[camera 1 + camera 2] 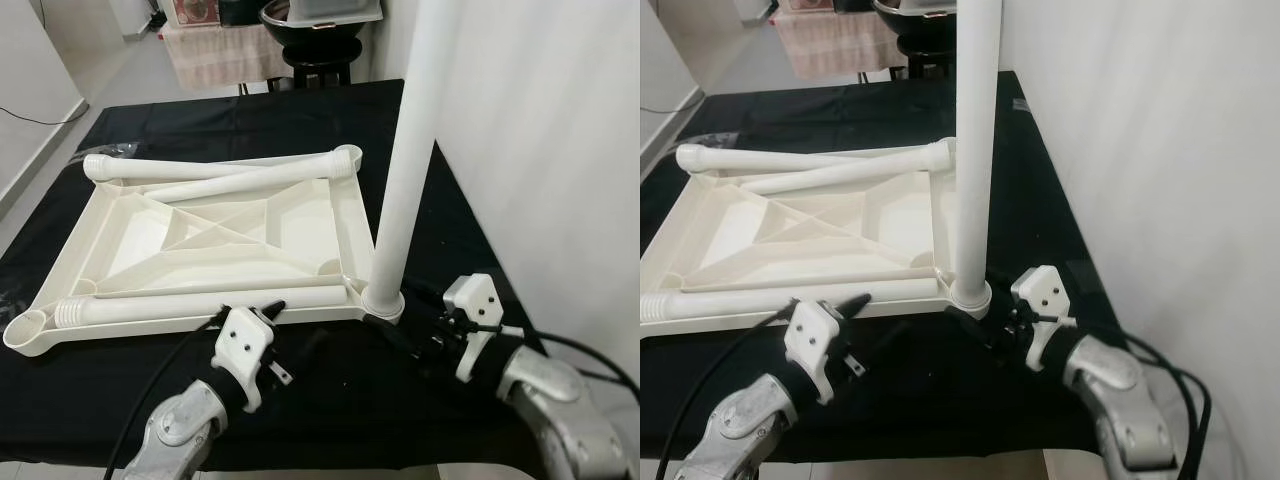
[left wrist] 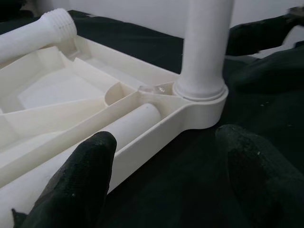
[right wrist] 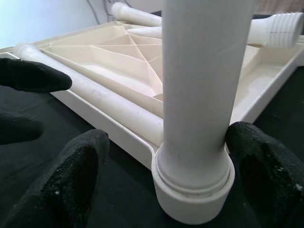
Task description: Building children table
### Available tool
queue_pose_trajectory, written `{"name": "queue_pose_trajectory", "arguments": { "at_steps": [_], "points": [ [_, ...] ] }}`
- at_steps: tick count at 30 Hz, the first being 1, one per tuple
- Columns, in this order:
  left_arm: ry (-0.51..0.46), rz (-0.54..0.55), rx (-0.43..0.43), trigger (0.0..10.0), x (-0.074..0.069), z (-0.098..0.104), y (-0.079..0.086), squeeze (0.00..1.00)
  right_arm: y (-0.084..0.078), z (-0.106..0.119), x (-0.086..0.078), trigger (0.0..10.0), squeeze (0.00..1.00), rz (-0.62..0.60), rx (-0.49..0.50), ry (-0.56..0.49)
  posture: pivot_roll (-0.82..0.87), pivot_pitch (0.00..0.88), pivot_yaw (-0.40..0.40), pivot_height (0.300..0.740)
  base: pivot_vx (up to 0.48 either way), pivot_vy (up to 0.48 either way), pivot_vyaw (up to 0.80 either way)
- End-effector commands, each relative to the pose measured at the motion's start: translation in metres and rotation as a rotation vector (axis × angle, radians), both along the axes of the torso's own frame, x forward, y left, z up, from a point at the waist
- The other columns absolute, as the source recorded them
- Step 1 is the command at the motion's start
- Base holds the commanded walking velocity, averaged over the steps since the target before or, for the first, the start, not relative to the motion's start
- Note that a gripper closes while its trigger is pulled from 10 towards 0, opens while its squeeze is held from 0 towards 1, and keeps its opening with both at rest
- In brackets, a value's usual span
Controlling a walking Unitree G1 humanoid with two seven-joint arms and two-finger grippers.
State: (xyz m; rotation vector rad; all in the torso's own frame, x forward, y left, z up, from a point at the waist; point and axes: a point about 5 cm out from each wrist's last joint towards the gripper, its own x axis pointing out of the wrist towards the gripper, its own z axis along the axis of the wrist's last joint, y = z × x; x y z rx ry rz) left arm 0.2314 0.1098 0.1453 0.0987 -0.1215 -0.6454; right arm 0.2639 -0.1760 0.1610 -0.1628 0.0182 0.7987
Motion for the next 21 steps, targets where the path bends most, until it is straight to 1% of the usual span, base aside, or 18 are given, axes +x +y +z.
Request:
{"name": "queue_pose_trajectory", "arguments": {
  "at_steps": [1, 2, 5, 10, 11, 12, 14, 20, 21],
  "points": [
    [0.018, -0.013, 0.018, 10.0, -0.002, -0.003, 0.002, 0.0, 0.003, -0.003, 0.002, 10.0, 0.0, 0.055, -0.02, 0.012, -0.07, 0.148, 0.064, 0.74, 0.0, 0.0, 0.0],
    [0.019, -0.015, 0.023, 10.0, -0.003, -0.003, 0.002, 0.0, 0.0, 0.003, 0.009, 10.0, 0.0, 0.063, -0.029, -0.004, -0.07, 0.148, 0.065, 0.74, 0.0, 0.0, 0.0],
    [0.023, -0.016, 0.032, 10.0, -0.003, -0.005, 0.002, 0.0, -0.004, 0.016, 0.02, 10.0, 0.0, 0.101, -0.037, -0.031, -0.05, 0.146, 0.064, 0.74, 0.0, 0.0, 0.0],
    [0.03, -0.021, 0.03, 10.0, -0.004, -0.006, 0.002, 0.0, -0.004, 0.022, 0.027, 10.0, 0.0, 0.137, -0.048, -0.041, -0.05, 0.144, 0.065, 0.74, 0.0, 0.0, 0.0],
    [0.034, -0.025, 0.028, 10.0, -0.004, -0.007, 0.002, 0.0, -0.005, 0.024, 0.031, 10.0, 0.0, 0.155, -0.054, -0.044, -0.05, 0.142, 0.065, 0.74, 0.0, 0.0, 0.0],
    [0.043, -0.036, 0.022, 10.0, -0.004, -0.008, 0.002, 0.0, -0.005, 0.029, 0.04, 10.0, 0.0, 0.186, -0.063, -0.049, -0.05, 0.141, 0.065, 0.74, 0.0, 0.0, 0.0],
    [0.048, -0.046, 0.018, 10.0, -0.004, -0.008, 0.002, 0.0, -0.004, 0.03, 0.046, 10.0, 0.0, 0.209, -0.068, -0.048, -0.05, 0.14, 0.066, 0.74, 0.0, 0.0, 0.0],
    [0.053, -0.056, 0.016, 10.0, -0.005, -0.009, 0.002, 0.0, -0.001, 0.029, 0.054, 10.0, 0.0, 0.233, -0.071, -0.045, -0.04, 0.14, 0.066, 0.74, 0.0, 0.0, 0.0],
    [0.055, -0.06, 0.014, 10.0, -0.006, -0.009, 0.001, 0.0, 0.002, 0.031, 0.059, 10.0, 0.0, 0.24, -0.057, -0.045, -0.04, 0.142, 0.065, 0.74, 0.0, 0.0, 0.0]
  ]
}}
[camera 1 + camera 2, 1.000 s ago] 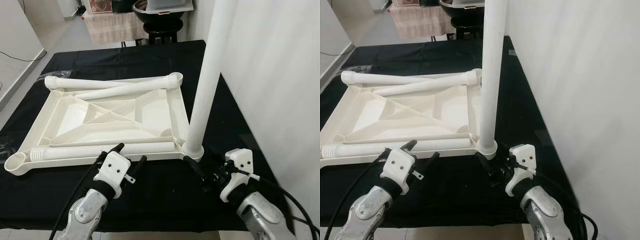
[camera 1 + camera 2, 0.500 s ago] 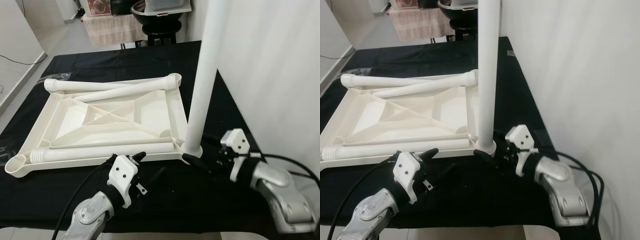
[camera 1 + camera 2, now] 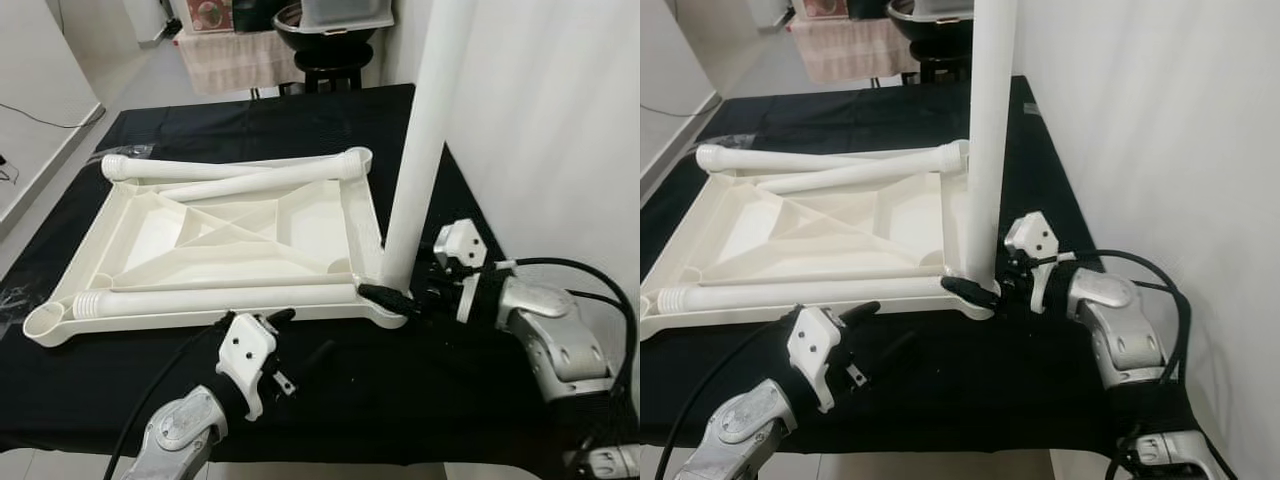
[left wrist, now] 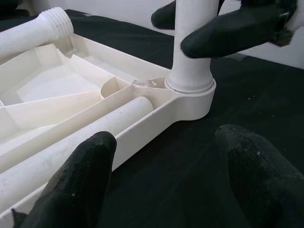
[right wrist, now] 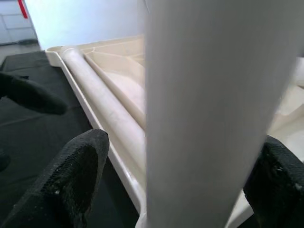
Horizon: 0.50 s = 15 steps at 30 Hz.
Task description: Building children table
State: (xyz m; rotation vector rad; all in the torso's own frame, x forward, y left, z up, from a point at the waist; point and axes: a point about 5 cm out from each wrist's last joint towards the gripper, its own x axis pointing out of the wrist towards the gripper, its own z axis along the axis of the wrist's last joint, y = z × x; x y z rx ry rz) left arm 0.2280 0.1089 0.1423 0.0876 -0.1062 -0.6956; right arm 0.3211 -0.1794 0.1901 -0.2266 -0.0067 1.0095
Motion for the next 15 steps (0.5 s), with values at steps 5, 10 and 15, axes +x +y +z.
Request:
{"name": "queue_pose_trajectory", "arguments": {
  "at_steps": [5, 10, 15],
  "points": [
    [0.04, -0.019, 0.013, 10.0, -0.004, -0.007, 0.001, 0.0, 0.01, 0.004, 0.01, 5.4, 0.0, 0.064, 0.016, -0.003, -0.04, 0.145, 0.063, 0.74, 0.0, 0.0, 0.0],
    [0.042, -0.022, 0.01, 10.0, -0.004, -0.007, 0.0, 0.0, 0.007, 0.005, 0.014, 0.0, 0.0, 0.085, 0.01, 0.002, -0.05, 0.148, 0.056, 0.74, 0.0, 0.0, 0.0],
    [0.047, -0.029, 0.001, 10.0, -0.005, -0.007, -0.001, 0.0, -0.001, 0.009, 0.019, 0.0, 0.0, 0.09, 0.015, 0.004, -0.06, 0.152, 0.056, 0.74, 0.0, 0.0, 0.0]
  ]
}}
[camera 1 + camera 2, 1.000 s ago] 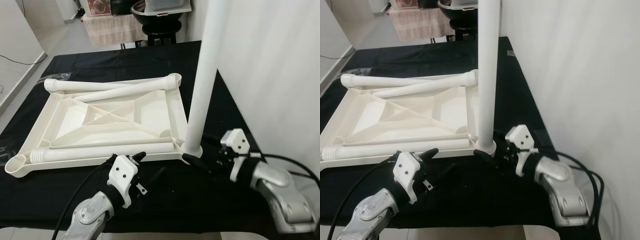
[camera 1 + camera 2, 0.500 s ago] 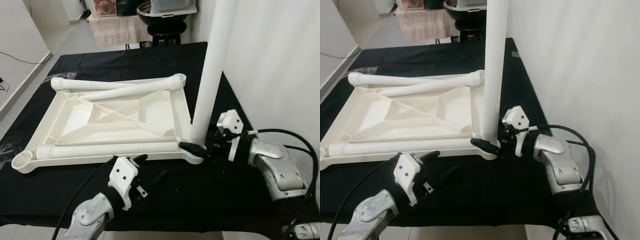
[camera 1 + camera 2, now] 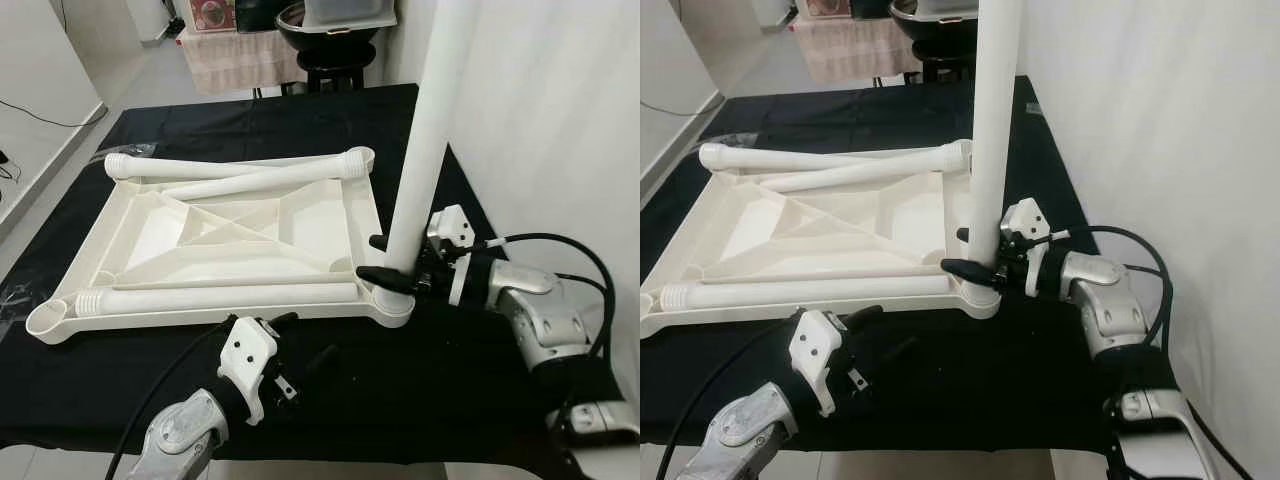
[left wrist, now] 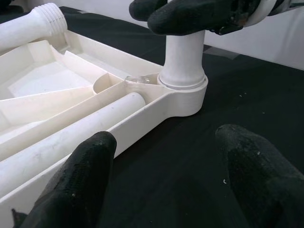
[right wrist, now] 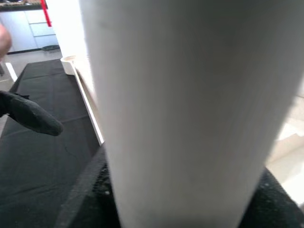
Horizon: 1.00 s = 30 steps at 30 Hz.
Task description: Building children table
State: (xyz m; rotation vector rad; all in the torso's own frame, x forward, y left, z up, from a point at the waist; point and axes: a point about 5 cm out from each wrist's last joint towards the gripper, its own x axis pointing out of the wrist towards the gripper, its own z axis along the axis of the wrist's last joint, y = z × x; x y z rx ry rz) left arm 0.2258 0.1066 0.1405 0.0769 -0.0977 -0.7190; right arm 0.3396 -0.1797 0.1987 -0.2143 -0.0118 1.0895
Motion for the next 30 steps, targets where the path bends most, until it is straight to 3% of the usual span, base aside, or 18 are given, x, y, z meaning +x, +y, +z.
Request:
{"name": "queue_pose_trajectory", "arguments": {
  "at_steps": [1, 7, 10, 12, 14, 16, 17, 18, 19, 23, 29, 30],
  "points": [
    [0.035, -0.006, 0.007, 10.0, -0.003, -0.005, 0.001, 0.0, 0.0, 0.0, 0.001, 0.0, 0.0, 0.01, 0.006, -0.005, -0.06, 0.152, 0.056, 0.74, 0.0, 0.0, 0.0],
    [0.038, -0.006, 0.004, 10.0, -0.004, -0.004, 0.002, 0.0, -0.008, 0.003, -0.006, 0.0, 0.0, -0.041, 0.01, -0.036, -0.07, 0.17, 0.068, 0.74, 0.0, 0.0, 0.0],
    [0.038, -0.002, 0.004, 10.0, -0.004, -0.003, 0.004, 0.0, -0.017, 0.0, -0.016, 0.0, 0.0, -0.237, -0.005, -0.051, -0.08, 0.174, 0.056, 0.74, 0.0, 0.0, 0.0],
    [0.038, -0.002, 0.004, 10.0, -0.004, -0.003, 0.004, 0.0, -0.018, -0.001, -0.018, 0.0, 0.0, -0.305, 0.002, -0.043, -0.08, 0.174, 0.056, 0.74, 0.0, 0.0, 0.0],
    [0.038, 0.002, 0.006, 10.0, -0.003, -0.004, 0.007, 0.0, -0.014, -0.015, -0.02, 0.0, 0.0, -0.637, 0.033, -0.009, -0.09, 0.176, 0.046, 0.74, 0.0, 0.0, 0.0],
    [0.038, 0.002, 0.006, 10.0, -0.003, -0.004, 0.007, 0.0, -0.014, -0.015, -0.02, 0.0, 0.0, -0.637, 0.033, -0.009, -0.09, 0.176, 0.046, 0.74, 0.0, 0.0, 0.0],
    [0.035, 0.015, 0.001, 10.0, -0.002, -0.003, 0.008, 0.0, 0.019, -0.049, -0.04, 0.0, 0.0, -0.693, 0.032, 0.072, -0.08, 0.191, 0.072, 0.74, 0.0, 0.0, 0.0],
    [0.035, 0.015, 0.001, 10.0, -0.002, -0.003, 0.008, 0.0, 0.019, -0.049, -0.04, 0.0, 0.0, -0.693, 0.032, 0.072, -0.08, 0.191, 0.072, 0.74, 0.0, 0.0, 0.0],
    [0.027, 0.024, 0.011, 10.0, -0.001, -0.003, 0.008, 0.0, 0.028, -0.059, -0.046, 0.0, 0.0, -0.78, 0.033, 0.084, -0.08, 0.17, 0.08, 0.74, 0.0, 0.0, 0.0],
    [0.025, 0.029, 0.012, 10.0, 0.001, 0.0, 0.008, 0.0, 0.04, -0.071, -0.048, 0.0, 0.0, -0.767, -0.037, 0.082, -0.07, 0.177, 0.059, 0.74, 0.0, 0.0, 0.0],
    [0.016, 0.061, -0.003, 10.0, 0.003, 0.003, 0.008, 0.0, 0.04, -0.067, -0.042, 0.0, 0.0, -0.768, -0.052, 0.071, -0.08, 0.177, 0.059, 0.74, 0.0, 0.0, 0.0],
    [0.012, 0.069, -0.003, 10.0, 0.003, 0.004, 0.009, 0.0, 0.039, -0.066, -0.04, 10.0, 0.0, -0.777, -0.046, 0.072, -0.07, 0.177, 0.056, 0.74, 0.0, 0.0, 0.0]
  ]
}}
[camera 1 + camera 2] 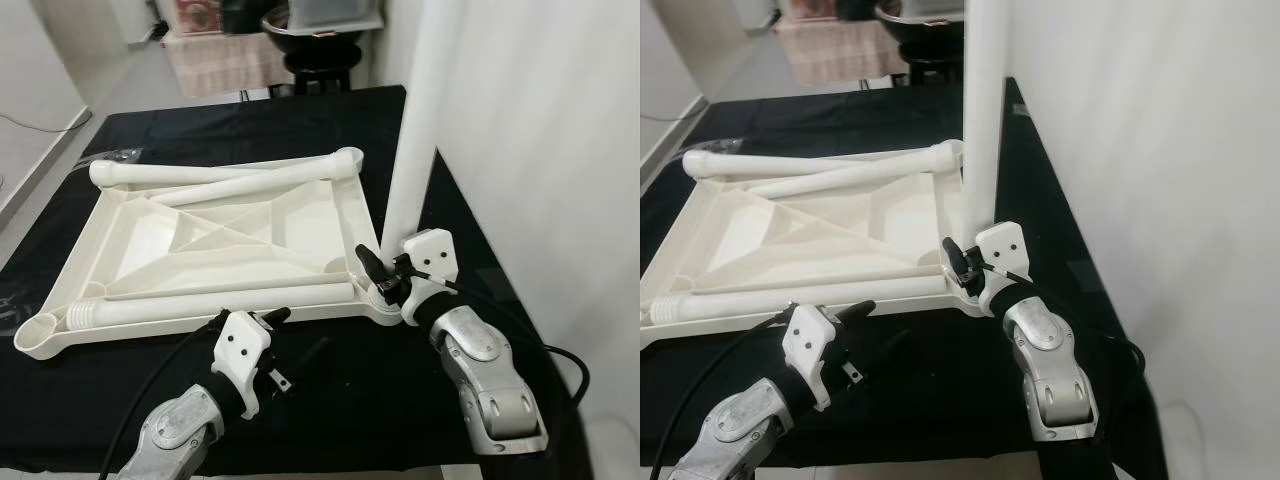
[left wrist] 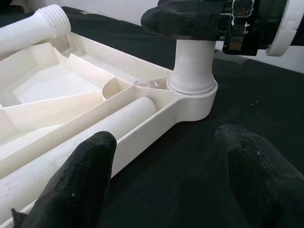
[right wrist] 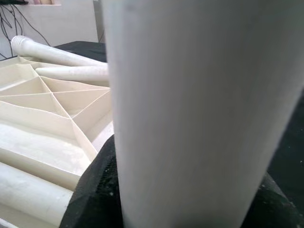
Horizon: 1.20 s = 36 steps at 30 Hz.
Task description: Building children table
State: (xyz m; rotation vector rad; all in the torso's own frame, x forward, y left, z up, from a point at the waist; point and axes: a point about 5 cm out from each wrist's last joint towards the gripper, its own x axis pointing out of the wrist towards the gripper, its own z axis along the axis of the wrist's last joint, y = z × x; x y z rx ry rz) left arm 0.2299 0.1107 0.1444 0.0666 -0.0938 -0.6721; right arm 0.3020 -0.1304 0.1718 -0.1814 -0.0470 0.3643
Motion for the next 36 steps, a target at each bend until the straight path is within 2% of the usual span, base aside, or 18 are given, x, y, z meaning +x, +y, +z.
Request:
{"name": "queue_pose_trajectory", "arguments": {
  "at_steps": [1, 3, 6, 7, 8, 10, 11, 13, 14, 18, 24, 25, 26, 27, 32, 35, 36],
  "points": [
    [0.004, 0.025, 0.009, 10.0, 0.0, 0.001, 0.004, 0.0, -0.006, -0.033, 0.002, 10.0, 1.0, -0.011, -0.009, 0.179, -0.07, 0.174, 0.055, 0.74, 0.0, 0.0, 0.0],
    [0.003, 0.025, 0.01, 10.0, 0.0, 0.001, 0.003, 0.0, -0.002, -0.028, 0.004, 10.0, 1.0, 0.032, 0.018, 0.175, -0.07, 0.174, 0.055, 0.74, 0.0, 0.0, 0.0],
    [0.0, 0.02, 0.009, 10.0, 0.0, 0.003, 0.001, 0.0, 0.015, 0.006, 0.013, 10.0, 1.0, 0.243, 0.138, 0.089, -0.07, 0.171, 0.052, 0.74, 0.0, 0.0, 0.0],
    [0.0, 0.02, 0.009, 10.0, 0.0, 0.003, 0.001, 0.0, 0.015, 0.006, 0.013, 10.0, 1.0, 0.243, 0.138, 0.089, -0.07, 0.171, 0.052, 0.74, 0.0, 0.0, 0.0],
    [0.0, 0.019, 0.008, 10.0, 0.0, 0.003, 0.0, 0.0, 0.017, 0.013, 0.014, 10.0, 1.0, 0.301, 0.154, 0.071, -0.07, 0.171, 0.051, 0.74, 0.0, 0.0, 0.0],
    [0.0, 0.019, 0.008, 10.0, 0.0, 0.003, 0.0, 0.0, 0.017, 0.013, 0.014, 10.0, 1.0, 0.301, 0.154, 0.071, -0.07, 0.171, 0.051, 0.74, 0.0, 0.0, 0.0],
    [-0.002, 0.02, 0.004, 10.0, 0.0, 0.004, -0.002, 0.0, 0.019, 0.024, 0.015, 10.0, 0.0, 0.503, 0.104, 0.053, -0.07, 0.168, 0.047, 0.74, 0.0, 0.0, 0.0],
    [-0.004, 0.021, 0.002, 10.0, 0.0, 0.005, -0.003, 0.0, 0.017, 0.03, 0.014, 10.0, 0.0, 0.657, 0.033, 0.055, -0.07, 0.167, 0.043, 0.74, 0.0, 0.0, 0.0],
    [-0.004, 0.024, 0.001, 10.0, 0.0, 0.006, -0.004, 0.0, 0.012, 0.03, 0.018, 10.0, 0.0, 0.734, -0.033, 0.067, -0.07, 0.165, 0.043, 0.74, 0.0, 0.0, 0.0],
    [-0.004, 0.025, 0.0, 10.0, 0.0, 0.006, -0.004, 0.0, 0.01, 0.031, 0.021, 10.0, 0.0, 0.764, -0.05, 0.076, -0.07, 0.165, 0.043, 0.74, 0.0, 0.0, 0.0],
    [-0.001, 0.028, 0.005, 10.0, -0.001, 0.005, -0.004, 0.0, 0.005, 0.038, 0.037, 10.0, 0.0, 0.89, -0.022, 0.132, -0.05, 0.16, 0.044, 0.74, 0.0, 0.0, 0.0],
    [0.0, 0.028, 0.007, 10.0, -0.001, 0.004, -0.004, 0.0, 0.004, 0.038, 0.039, 2.8, 0.0, 0.906, -0.021, 0.143, -0.05, 0.16, 0.044, 0.74, 0.0, 0.0, 0.0],
    [0.0, 0.028, 0.007, 10.0, -0.001, 0.004, -0.004, 0.0, 0.004, 0.038, 0.039, 2.8, 0.0, 0.906, -0.021, 0.143, -0.05, 0.16, 0.044, 0.74, 0.0, 0.0, 0.0],
    [0.002, 0.029, 0.009, 10.0, -0.002, 0.004, -0.004, 0.0, 0.003, 0.038, 0.041, 0.0, 0.0, 0.932, -0.014, 0.155, -0.05, 0.16, 0.047, 0.74, 0.0, 0.0, 0.0],
    [0.006, 0.029, 0.013, 10.0, -0.003, 0.002, -0.004, 0.0, -0.004, 0.036, 0.044, 0.0, 0.0, 0.933, -0.015, 0.159, -0.05, 0.159, 0.049, 0.74, 0.0, 0.0, 0.0],
    [0.012, 0.028, 0.016, 10.0, -0.004, -0.001, -0.004, 0.0, -0.013, 0.033, 0.043, 0.0, 0.0, 0.868, -0.03, 0.144, -0.05, 0.159, 0.046, 0.74, 0.0, 0.0, 0.0],
    [0.016, 0.027, 0.017, 10.0, -0.004, -0.003, -0.003, 0.0, -0.023, 0.03, 0.041, 0.0, 0.0, 0.784, -0.049, 0.133, -0.05, 0.162, 0.045, 0.74, 0.0, 0.0, 0.0]
  ]
}}
